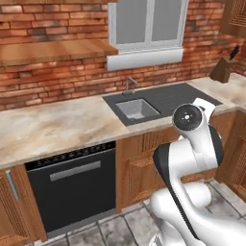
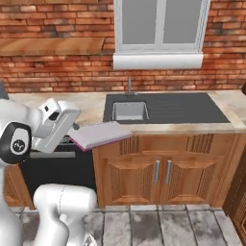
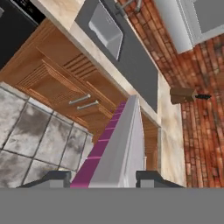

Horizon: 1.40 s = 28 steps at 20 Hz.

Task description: The ice cube tray has been filled with water. Take the tray and place it in the freezer to make ice. Close the freezer door after placing the tray.

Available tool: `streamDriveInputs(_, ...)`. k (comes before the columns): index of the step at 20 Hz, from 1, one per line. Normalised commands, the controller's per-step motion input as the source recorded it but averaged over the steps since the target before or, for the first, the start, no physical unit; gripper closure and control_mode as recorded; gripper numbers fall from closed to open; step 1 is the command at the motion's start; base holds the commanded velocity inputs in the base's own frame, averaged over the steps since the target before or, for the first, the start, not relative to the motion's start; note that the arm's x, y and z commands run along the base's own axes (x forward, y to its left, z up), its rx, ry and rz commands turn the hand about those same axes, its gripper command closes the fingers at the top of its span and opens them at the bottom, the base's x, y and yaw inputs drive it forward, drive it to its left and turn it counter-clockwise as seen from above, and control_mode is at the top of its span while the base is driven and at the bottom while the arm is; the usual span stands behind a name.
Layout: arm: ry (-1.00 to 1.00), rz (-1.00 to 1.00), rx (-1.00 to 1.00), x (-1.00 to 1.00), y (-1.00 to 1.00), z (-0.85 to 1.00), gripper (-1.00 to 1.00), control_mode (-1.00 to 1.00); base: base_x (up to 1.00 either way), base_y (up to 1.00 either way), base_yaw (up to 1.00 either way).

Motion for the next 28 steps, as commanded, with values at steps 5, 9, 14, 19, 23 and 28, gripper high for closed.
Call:
streamDriveInputs(5,0.00,0.00,0.00,0.00,0.00,0.00,1.00,1.00,-0.03,0.01,-0.45)
streamDriveInputs(9,0.00,0.00,0.00,0.00,0.00,0.00,1.00,1.00,-0.38,0.00,-0.53)
streamDriveInputs(14,0.00,0.00,0.00,0.00,0.00,0.00,1.00,1.00,-0.52,0.00,-0.56)
streamDriveInputs(19,0.00,0.00,0.00,0.00,0.00,0.00,1.00,1.00,-0.47,0.00,-0.59)
streamDriveInputs(23,0.00,0.00,0.00,0.00,0.00,0.00,1.00,1.00,-0.55,0.08,-0.59)
streamDriveInputs(28,0.00,0.00,0.00,0.00,0.00,0.00,1.00,1.00,-0.71,0.37,-0.52)
